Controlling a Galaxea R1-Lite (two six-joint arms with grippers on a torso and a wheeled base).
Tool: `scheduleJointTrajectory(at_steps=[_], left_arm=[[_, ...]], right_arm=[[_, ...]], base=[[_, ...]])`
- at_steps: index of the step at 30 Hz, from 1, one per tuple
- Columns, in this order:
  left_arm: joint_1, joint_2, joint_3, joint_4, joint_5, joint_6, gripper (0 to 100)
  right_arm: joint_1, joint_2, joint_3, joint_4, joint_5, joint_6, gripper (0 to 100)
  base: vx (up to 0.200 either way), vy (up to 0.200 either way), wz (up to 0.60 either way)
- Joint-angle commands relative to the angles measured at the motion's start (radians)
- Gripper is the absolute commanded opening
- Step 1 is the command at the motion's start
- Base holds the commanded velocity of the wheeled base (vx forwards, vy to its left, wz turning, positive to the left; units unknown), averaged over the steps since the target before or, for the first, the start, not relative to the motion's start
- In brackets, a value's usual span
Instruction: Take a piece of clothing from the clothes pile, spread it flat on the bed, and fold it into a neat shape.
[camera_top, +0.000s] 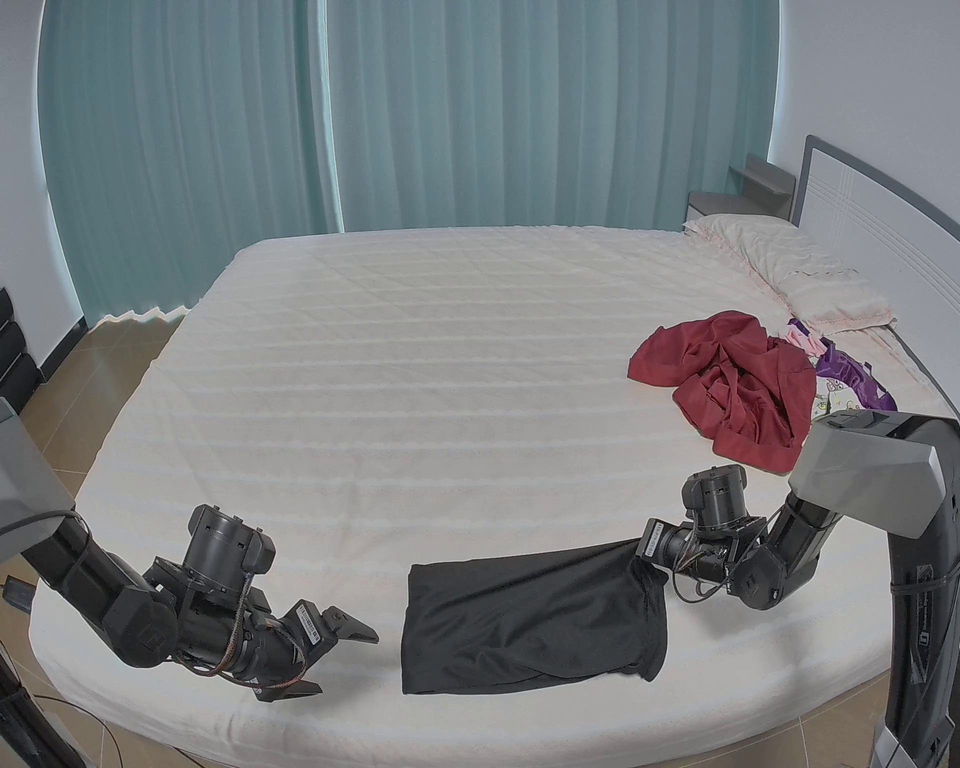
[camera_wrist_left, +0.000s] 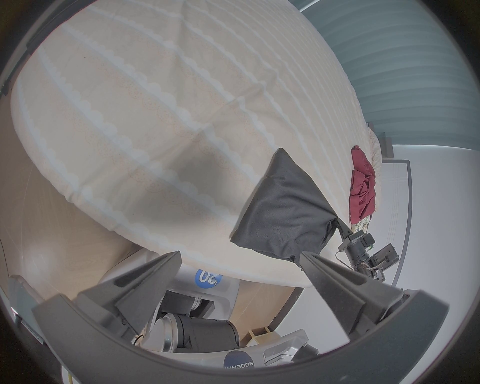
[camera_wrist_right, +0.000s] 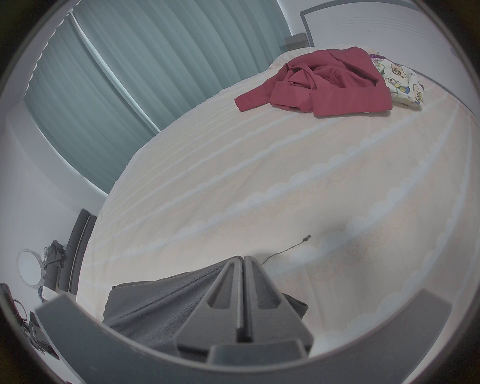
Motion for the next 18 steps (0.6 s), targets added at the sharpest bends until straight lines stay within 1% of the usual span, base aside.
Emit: scheduleJointTrajectory(at_steps=[1, 2, 8, 11, 15, 16, 18], left_arm=[[0.000, 0.001, -0.001, 0.000, 0.000, 0.000, 100], [0.000, 0.001, -0.001, 0.000, 0.000, 0.000, 100], [0.000, 0.001, 0.000, 0.000, 0.000, 0.000, 100], [0.000, 0.001, 0.002, 0.000, 0.000, 0.000, 100], [0.000, 0.001, 0.003, 0.000, 0.000, 0.000, 100], [0.000, 0.001, 0.005, 0.000, 0.000, 0.000, 100], [0.000, 0.001, 0.005, 0.000, 0.000, 0.000, 100]], right_arm=[[0.001, 0.004, -0.001, 0.002, 0.006, 0.001, 0], [0.001, 0.004, -0.001, 0.002, 0.006, 0.001, 100], [-0.008, -0.009, 0.009, -0.009, 0.006, 0.004, 100], [-0.020, -0.065, 0.085, -0.075, 0.020, 0.014, 100], [-0.006, -0.105, 0.179, -0.115, 0.084, 0.010, 100], [0.011, -0.121, 0.228, -0.138, 0.135, 0.004, 100], [0.038, -0.137, 0.288, -0.150, 0.193, -0.002, 100]], base=[[0.000, 0.000, 0.00], [0.000, 0.000, 0.00], [0.000, 0.000, 0.00], [0.000, 0.000, 0.00], [0.000, 0.000, 0.00], [0.000, 0.000, 0.00], [0.000, 0.000, 0.00]])
